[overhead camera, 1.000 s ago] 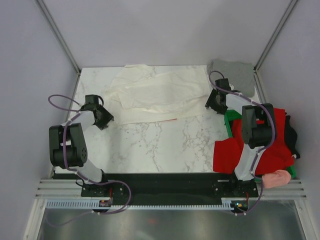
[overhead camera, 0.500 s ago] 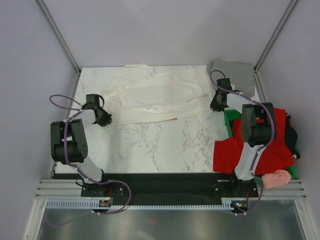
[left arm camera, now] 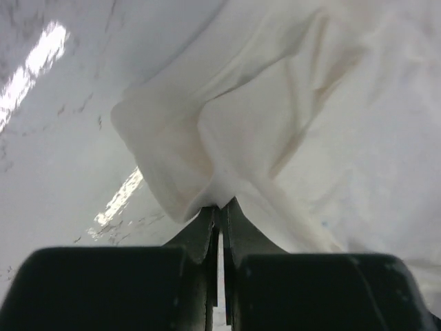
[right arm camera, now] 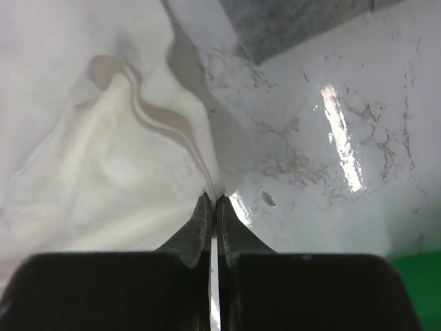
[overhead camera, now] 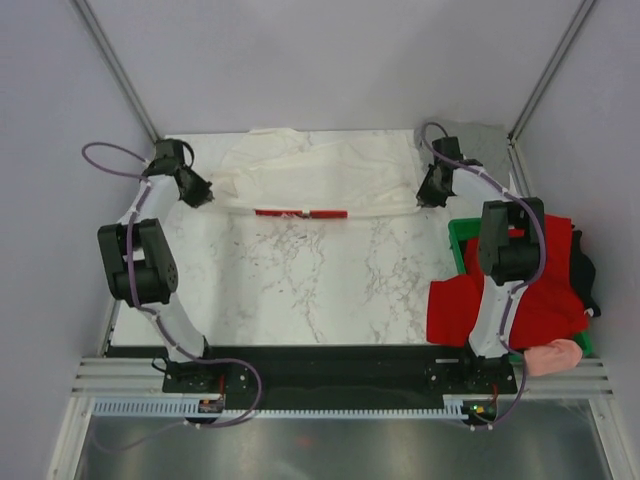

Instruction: Fold and stack the t-shirts

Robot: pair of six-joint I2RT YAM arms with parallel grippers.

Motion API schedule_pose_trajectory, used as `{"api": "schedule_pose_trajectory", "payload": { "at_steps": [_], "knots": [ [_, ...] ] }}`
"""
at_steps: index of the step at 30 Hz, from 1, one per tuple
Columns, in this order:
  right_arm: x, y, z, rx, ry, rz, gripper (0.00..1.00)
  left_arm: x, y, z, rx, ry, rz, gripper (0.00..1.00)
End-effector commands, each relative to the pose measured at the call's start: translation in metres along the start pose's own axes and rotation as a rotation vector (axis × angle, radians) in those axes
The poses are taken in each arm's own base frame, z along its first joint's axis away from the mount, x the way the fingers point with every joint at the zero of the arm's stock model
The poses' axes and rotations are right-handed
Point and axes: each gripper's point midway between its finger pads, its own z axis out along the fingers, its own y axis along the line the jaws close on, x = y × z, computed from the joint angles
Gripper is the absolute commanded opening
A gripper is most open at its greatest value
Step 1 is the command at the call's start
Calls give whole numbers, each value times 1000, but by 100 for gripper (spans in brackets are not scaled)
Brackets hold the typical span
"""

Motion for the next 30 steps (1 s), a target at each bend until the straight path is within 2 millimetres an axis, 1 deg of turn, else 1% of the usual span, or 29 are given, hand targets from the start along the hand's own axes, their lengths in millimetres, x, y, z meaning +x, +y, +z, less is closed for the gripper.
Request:
{"api": "schedule_pose_trajectory", "payload": {
  "at_steps": [1, 2, 3, 4, 5, 6, 7, 8, 9, 10, 11, 12, 13, 14, 15, 16, 17, 18, 21, 22, 23, 24, 25, 26, 27, 28, 29, 30],
  "knots": [
    [-56, 21, -66, -34, -141, 30, 0, -77, -50, -89, 114, -208, 47, 2],
    [-61, 18, -76, -36, -164, 40, 0, -90, -49, -109, 107, -279, 44, 2],
    [-67, 16, -96, -43, -203, 59, 0, -91, -47, -122, 107, -307, 46, 2],
    [-49, 0, -89, -13, -166, 71, 0, -92, -43, -136, 111, -337, 46, 2],
    [-39, -7, -89, -6, -158, 82, 0, -92, -38, -158, 135, -371, 34, 2],
    [-29, -8, -97, -29, -156, 93, 0, -73, -21, -149, 112, -328, 25, 2],
    [1, -22, -81, -7, -100, 97, 0, -63, -12, -146, 106, -306, 9, 2],
    [16, -28, -78, -8, -78, 103, 0, -54, -3, -155, 115, -309, -7, 2],
    [21, -29, -81, -27, -90, 108, 0, -26, 22, -134, 61, -242, -20, 2],
    [52, -45, -71, 4, -31, 106, 0, -14, 34, -130, 42, -224, -40, 2],
    [62, -51, -69, 13, -20, 104, 0, -5, 45, -132, 30, -230, -55, 2],
    [71, -57, -70, 18, -14, 100, 0, 22, 71, -115, -31, -172, -72, 2],
    [90, -69, -65, 44, 22, 86, 0, 32, 83, -112, -51, -160, -104, 2],
    [98, -73, -64, 50, 37, 75, 0, 41, 97, -107, -68, -140, -143, 2],
    [111, -80, -63, 59, 64, 56, 0, 62, 114, -98, -90, -93, -182, 2],
    [116, -82, -63, 58, 74, 47, 0, 71, 124, -93, -99, -67, -217, 2],
    [120, -85, -63, 65, 83, 40, 0, 77, 129, -90, -65, -25, -276, 2],
    [127, -90, -66, 74, 89, 37, 0, 92, 140, -85, -76, 15, -312, 2],
    [131, -97, -79, 78, 64, 35, 0, 102, 153, -83, -73, 36, -376, 2],
    [138, -101, -80, 83, 71, 34, 0, 99, 153, -88, -61, 10, -372, 2],
    [139, -102, -83, 87, 67, 40, 0, 98, 155, -91, -66, -7, -377, 2],
    [144, -105, -86, 88, 72, 42, 0, 101, 158, -94, -75, -6, -381, 2],
    [146, -105, -88, 85, 75, 42, 0, 96, 156, -100, -59, -40, -377, 2],
    [149, -106, -90, 81, 82, 45, 0, 95, 160, -103, -82, -59, -378, 2],
    [151, -105, -93, 69, 80, 52, 0, 90, 161, -109, -88, -84, -377, 2],
    [157, -108, -94, 72, 90, 55, 0, 92, 165, -114, -113, -88, -381, 4],
    [156, -107, -98, 62, 77, 60, 0, 87, 168, -121, -121, -128, -380, 5],
    [160, -109, -100, 67, 83, 66, 0, 83, 168, -125, -120, -145, -379, 6]
  ]
}}
